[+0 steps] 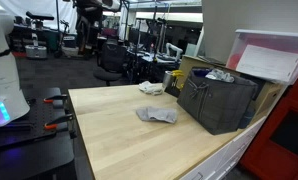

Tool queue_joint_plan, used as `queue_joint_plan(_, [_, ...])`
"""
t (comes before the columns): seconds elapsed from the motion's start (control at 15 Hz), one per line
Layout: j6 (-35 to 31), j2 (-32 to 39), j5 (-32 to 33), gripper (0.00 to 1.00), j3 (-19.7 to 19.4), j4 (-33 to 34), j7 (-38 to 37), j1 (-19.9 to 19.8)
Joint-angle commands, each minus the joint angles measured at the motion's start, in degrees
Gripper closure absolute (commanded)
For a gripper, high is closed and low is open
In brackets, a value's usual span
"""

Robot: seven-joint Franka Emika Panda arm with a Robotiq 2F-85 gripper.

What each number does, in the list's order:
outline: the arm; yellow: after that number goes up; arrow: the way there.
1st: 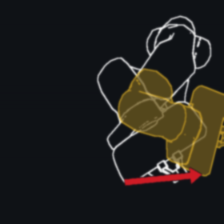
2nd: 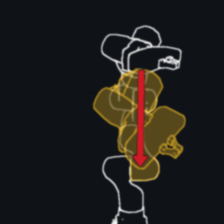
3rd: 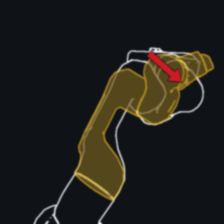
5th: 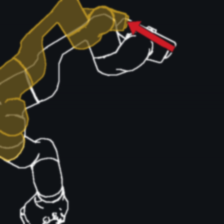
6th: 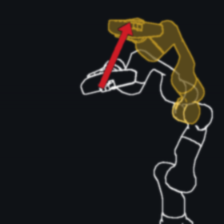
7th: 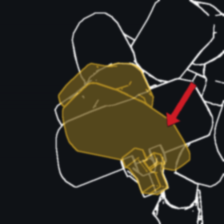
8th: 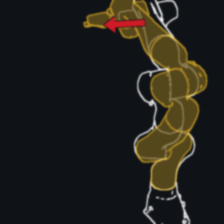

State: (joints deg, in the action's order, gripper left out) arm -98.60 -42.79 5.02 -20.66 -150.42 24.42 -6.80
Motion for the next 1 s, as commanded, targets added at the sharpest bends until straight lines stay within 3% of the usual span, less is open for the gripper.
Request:
queue_joint_plan(0.0, [0.14, 0.19, -0.4, 0.0, 0.6, 0.13, 0.37, -0.66])
queue_joint_plan(0.67, [-0.39, 1.3, -1.05, 0.0, 0.51, 0.73, -0.38, -0.53])
queue_joint_plan(0.93, [-8.09, 8.67, -4.35, 0.0, 1.13, 4.27, -5.15, 0.36])
